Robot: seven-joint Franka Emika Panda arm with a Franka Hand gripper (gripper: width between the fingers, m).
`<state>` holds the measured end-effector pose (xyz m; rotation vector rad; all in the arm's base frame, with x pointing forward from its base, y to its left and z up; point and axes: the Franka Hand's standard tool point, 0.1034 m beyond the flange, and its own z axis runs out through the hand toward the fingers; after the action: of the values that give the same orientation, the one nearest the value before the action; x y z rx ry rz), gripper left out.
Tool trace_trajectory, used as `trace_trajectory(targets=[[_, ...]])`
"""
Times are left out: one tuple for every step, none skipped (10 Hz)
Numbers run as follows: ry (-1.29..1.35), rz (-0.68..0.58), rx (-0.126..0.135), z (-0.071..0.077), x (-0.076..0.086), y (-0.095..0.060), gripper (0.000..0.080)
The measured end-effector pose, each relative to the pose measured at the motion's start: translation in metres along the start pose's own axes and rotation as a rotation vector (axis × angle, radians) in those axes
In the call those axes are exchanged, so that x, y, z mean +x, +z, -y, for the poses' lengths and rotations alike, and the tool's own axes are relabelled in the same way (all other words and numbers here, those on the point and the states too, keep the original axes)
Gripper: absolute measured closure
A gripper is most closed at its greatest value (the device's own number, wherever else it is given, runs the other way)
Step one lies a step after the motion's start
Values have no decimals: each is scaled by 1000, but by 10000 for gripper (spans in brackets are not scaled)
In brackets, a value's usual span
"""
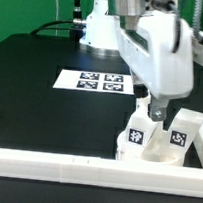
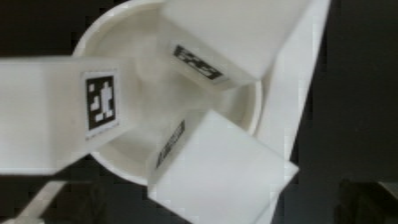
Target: Assemble stool
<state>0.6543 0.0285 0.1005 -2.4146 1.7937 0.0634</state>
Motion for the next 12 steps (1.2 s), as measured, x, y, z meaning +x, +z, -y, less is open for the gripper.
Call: trace_trajectory(targets=[[-105, -4, -6, 1, 0, -2, 151], [-189, -7, -9, 2, 0, -3, 151], [-304, -11, -10, 3, 1, -4, 151], [-400, -13, -8, 5, 1, -6, 151], [-445, -14, -7, 6, 1, -6, 151], [-537, -15, -8, 5, 2, -6, 151], [-610, -14, -8, 5, 2, -6, 151], [-679, -14, -9, 5, 2, -6, 151], [-730, -15, -10, 5, 3, -6, 151], [-907, -30, -25, 5, 5, -7, 151], [-1014, -39, -37, 5, 6, -7, 151], [-1151, -46, -52, 5, 6, -7, 151]])
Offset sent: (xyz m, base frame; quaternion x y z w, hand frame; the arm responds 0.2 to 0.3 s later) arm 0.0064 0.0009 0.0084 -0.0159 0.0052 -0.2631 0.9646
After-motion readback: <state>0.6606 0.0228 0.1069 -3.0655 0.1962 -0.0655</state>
